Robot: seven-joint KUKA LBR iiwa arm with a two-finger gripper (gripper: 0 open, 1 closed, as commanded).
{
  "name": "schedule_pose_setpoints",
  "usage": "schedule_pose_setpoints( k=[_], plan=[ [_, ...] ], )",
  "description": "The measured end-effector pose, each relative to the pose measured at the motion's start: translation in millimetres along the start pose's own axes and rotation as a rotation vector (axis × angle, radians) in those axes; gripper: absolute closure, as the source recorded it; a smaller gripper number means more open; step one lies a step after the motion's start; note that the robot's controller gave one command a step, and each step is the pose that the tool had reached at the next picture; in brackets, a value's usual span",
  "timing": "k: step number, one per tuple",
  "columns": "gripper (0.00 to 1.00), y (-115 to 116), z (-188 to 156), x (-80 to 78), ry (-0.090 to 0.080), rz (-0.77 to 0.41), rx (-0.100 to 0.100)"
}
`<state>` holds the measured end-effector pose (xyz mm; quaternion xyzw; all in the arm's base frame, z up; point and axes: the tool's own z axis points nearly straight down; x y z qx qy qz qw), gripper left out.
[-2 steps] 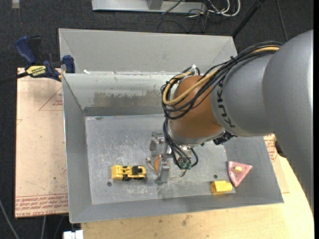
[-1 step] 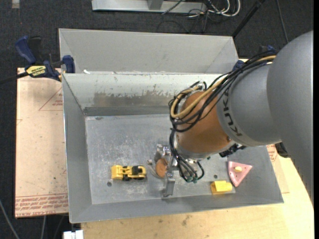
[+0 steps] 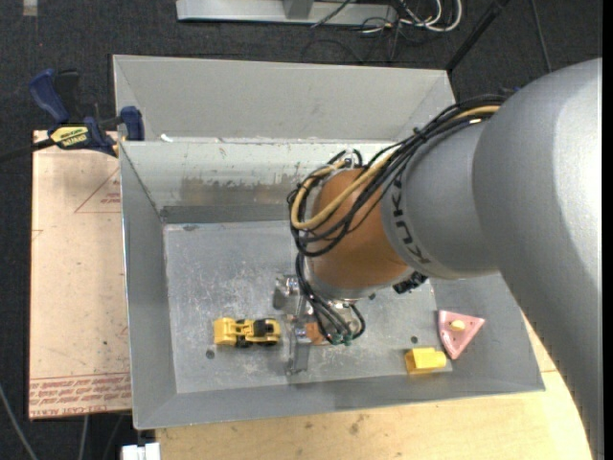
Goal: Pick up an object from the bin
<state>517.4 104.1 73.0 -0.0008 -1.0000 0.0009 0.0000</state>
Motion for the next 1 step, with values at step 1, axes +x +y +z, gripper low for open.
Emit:
schedule_pose_setpoints(
  k=[1],
  plan=[
    [0.00, -5.0, 0.9, 6.3, -0.001, 0.012, -0.009]
  ],
)
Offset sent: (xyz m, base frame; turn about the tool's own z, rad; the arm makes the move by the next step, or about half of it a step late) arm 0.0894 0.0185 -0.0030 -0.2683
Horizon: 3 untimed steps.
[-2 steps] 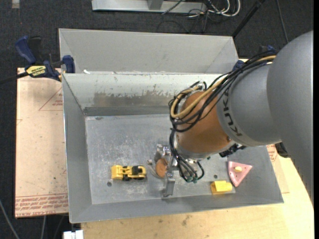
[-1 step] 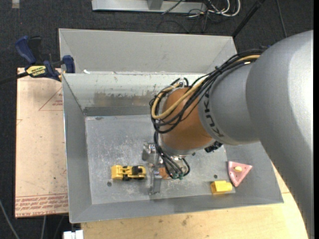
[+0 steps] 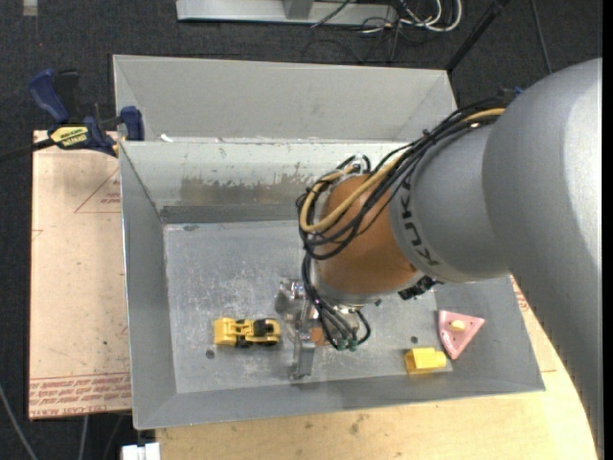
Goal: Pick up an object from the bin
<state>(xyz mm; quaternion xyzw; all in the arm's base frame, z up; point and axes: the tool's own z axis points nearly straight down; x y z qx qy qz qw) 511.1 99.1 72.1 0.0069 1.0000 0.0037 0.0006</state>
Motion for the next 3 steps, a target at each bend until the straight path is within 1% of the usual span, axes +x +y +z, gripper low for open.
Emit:
schedule_pose_setpoints(
  k=[1, 2, 3],
  plan=[
    [0.00, -7, 1, -42.1, 0.001, -0.071, 0.009],
    [0.00, -4, 1, -39.0, -0.004, -0.276, 0.006],
    [0.00, 5, 2, -23.5, 0.002, -0.153, 0.006]
  ],
)
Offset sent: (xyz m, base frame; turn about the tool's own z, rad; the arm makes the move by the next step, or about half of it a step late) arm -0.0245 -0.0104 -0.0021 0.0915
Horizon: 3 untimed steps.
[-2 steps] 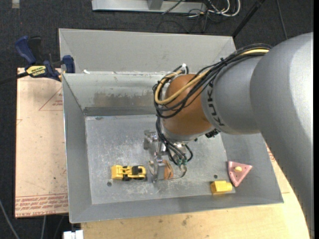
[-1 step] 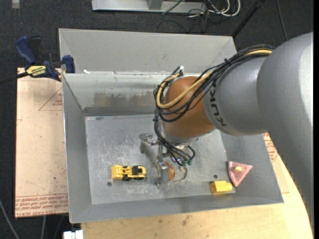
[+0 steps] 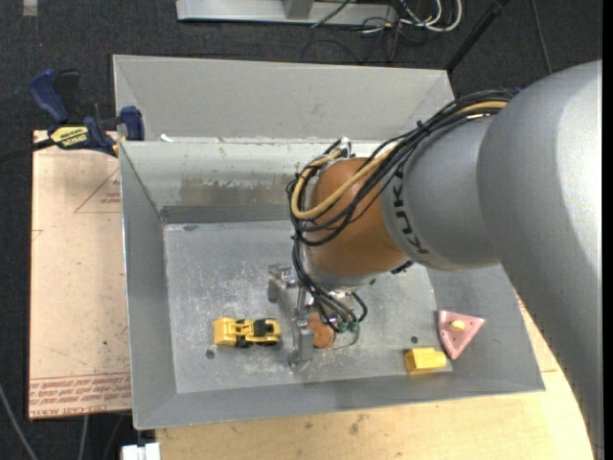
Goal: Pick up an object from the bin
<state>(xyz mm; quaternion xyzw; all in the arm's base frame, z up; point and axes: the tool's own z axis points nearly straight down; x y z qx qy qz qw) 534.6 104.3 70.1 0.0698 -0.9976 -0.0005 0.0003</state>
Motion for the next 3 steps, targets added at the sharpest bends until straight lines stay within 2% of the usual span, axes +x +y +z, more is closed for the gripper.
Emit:
schedule_pose_setpoints(
  k=[1, 2, 3],
  plan=[
    [0.00, 25, 0, 22.8, -0.002, -0.088, 0.000],
    [1.00, 51, 0, 20.5, -0.003, 0.037, -0.001],
    [1.00, 51, 0, 20.5, -0.003, 0.038, -0.001]
  ],
)
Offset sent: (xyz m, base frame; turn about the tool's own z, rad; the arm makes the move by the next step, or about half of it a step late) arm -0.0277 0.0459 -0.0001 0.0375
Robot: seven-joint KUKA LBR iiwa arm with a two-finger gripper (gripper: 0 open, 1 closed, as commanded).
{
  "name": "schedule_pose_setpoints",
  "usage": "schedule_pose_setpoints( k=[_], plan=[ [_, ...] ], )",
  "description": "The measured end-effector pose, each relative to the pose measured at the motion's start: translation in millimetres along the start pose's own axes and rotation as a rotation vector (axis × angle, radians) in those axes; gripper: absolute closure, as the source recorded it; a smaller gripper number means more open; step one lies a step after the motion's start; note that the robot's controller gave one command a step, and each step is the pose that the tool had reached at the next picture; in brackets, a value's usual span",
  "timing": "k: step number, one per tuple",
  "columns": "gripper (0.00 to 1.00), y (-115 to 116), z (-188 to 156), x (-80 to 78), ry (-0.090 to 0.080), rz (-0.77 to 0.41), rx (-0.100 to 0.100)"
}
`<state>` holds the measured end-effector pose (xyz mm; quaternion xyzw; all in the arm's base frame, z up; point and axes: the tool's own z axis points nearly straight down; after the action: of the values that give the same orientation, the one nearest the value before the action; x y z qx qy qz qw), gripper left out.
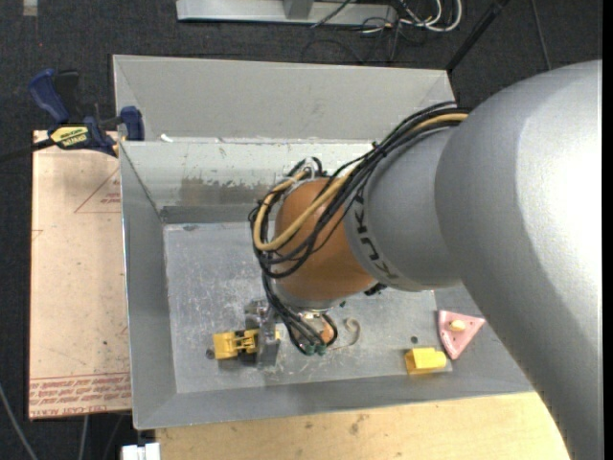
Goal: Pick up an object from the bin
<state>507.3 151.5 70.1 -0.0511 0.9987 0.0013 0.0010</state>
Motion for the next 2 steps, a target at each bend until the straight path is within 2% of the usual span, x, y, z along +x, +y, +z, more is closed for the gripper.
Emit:
schedule_pose_setpoints(
  k=[1, 2],
  plan=[
    [1.00, 8, 0, -9.9, 0.001, -0.016, 0.001],
    [1.00, 6, -46, -2.6, 0.009, -0.013, 0.002]
  ],
)
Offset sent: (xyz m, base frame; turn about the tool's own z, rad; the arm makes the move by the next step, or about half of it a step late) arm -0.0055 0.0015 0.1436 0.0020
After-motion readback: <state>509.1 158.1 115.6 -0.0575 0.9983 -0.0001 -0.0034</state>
